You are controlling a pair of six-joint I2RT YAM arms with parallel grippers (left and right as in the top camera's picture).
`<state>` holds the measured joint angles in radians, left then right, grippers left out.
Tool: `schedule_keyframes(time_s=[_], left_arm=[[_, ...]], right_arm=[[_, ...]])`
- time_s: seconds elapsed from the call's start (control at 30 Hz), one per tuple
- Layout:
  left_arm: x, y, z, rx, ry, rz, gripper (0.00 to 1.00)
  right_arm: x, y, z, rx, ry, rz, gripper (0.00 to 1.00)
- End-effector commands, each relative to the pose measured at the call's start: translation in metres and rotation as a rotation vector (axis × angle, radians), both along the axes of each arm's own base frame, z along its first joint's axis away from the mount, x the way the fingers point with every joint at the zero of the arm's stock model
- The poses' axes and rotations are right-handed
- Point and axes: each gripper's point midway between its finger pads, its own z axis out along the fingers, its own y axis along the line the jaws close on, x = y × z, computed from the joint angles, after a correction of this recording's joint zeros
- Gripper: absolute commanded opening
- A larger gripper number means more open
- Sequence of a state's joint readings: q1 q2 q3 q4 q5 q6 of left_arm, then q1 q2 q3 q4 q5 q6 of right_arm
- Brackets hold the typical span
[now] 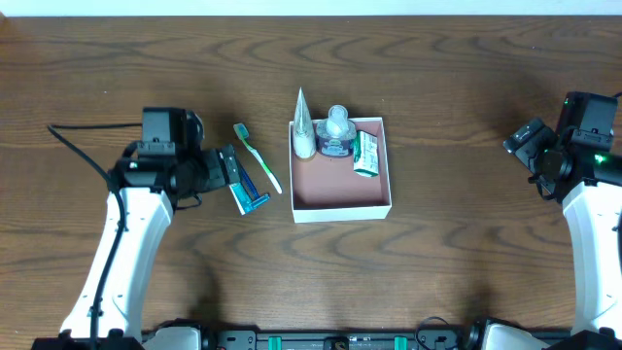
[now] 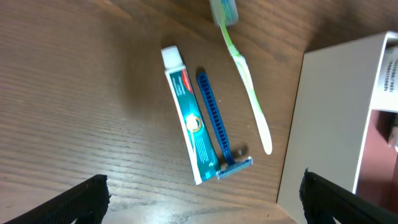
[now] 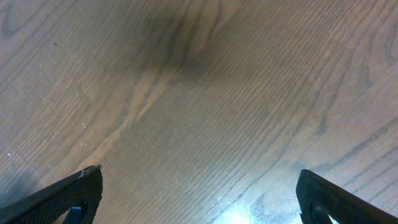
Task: Pack container
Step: 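Reach left gripper over the Colgate toothpaste tube and lower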
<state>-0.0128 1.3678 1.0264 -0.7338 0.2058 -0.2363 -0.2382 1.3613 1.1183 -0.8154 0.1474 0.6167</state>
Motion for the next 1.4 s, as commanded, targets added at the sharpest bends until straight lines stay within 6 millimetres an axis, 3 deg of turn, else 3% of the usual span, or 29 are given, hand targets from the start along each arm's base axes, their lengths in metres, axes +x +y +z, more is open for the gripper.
schedule_keyframes(time_s=[0.0,0.2,0.37,0.9,1.37], left_arm=[[0.003,0.009,-0.011,0.025,0.056,0.048,0.98],[-0.001,0.009,-0.053,0.025,0.201,0.057,0.98],[0.001,0.009,-0.074,0.028,0.253,0.057,0.98],[0.006,0.020,-0.102,0.085,0.299,0.102,0.98],[0.006,0.023,-0.109,0.100,0.312,0.105,0.98]], right_arm=[[0.001,-0.004,0.003,-0.018,-0.001,-0.001,0.99],[0.001,-0.004,0.003,-0.018,-0.001,-0.001,0.99],[0.001,-0.004,0.003,-0.018,-0.001,-0.001,0.99],[0.001,-0.004,0.003,-0.018,-0.001,-0.001,0.99],[0.001,-0.004,0.003,-0.018,-0.001,-0.001,0.99]])
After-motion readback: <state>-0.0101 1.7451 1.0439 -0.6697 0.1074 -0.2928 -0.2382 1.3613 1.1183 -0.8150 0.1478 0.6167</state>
